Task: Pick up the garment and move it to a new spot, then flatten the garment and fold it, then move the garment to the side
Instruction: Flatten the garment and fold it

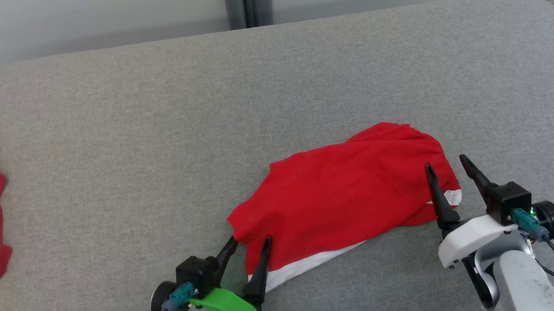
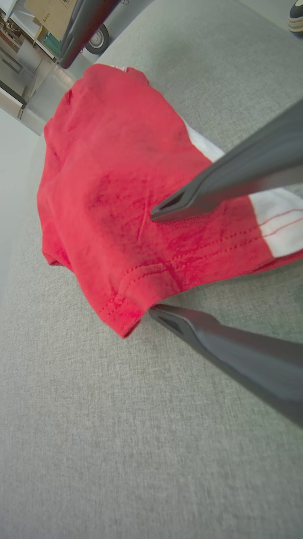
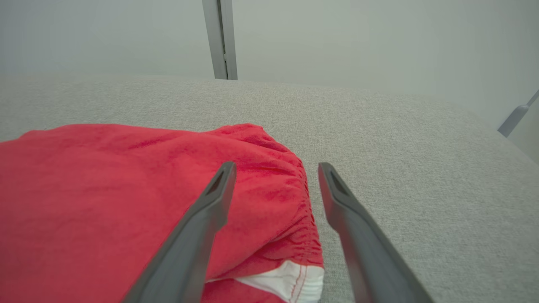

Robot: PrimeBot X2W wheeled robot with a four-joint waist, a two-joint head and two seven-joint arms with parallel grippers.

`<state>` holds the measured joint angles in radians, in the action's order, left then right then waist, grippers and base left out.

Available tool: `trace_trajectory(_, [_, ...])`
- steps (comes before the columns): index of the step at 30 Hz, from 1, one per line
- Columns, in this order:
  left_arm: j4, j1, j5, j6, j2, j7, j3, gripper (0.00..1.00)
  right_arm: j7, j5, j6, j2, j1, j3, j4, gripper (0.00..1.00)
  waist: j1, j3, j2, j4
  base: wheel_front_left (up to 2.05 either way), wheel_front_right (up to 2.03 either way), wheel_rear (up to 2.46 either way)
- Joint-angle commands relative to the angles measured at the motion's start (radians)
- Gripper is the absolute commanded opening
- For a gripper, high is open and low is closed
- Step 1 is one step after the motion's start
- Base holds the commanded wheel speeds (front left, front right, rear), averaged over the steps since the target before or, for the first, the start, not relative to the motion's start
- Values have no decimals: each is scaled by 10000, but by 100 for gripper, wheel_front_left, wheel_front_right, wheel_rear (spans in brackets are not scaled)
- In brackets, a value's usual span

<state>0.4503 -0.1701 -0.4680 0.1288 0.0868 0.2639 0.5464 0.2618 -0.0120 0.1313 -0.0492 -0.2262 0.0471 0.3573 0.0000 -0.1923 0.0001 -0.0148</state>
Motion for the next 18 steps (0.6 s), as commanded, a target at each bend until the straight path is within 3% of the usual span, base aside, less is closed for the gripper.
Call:
trace_trajectory(1, [-96, -243, -130, 27, 57, 9, -3, 5, 45, -32, -10, -29, -23, -37, -20, 100, 0, -14, -1, 31, 0, 0, 0])
trace_trajectory(2, [-188, -306, -178, 27, 90, 8, -55, 0, 45, -41, -10, -29, -21, -58, -33, 100, 0, -24, -1, 46, 0, 0, 0])
trace_trajectory(8, [-452, -501, -167, 27, 198, 8, -1030, 0, 45, -154, -10, -29, -33, -80, -42, 100, 0, -121, -1, 55, 0, 0, 0])
trace_trajectory(18, [458, -1761, 278, 27, 697, 8, -1674, 0, 46, -460, -10, -30, -125, -466, 119, 100, 0, -284, -1, 171, 0, 0, 0])
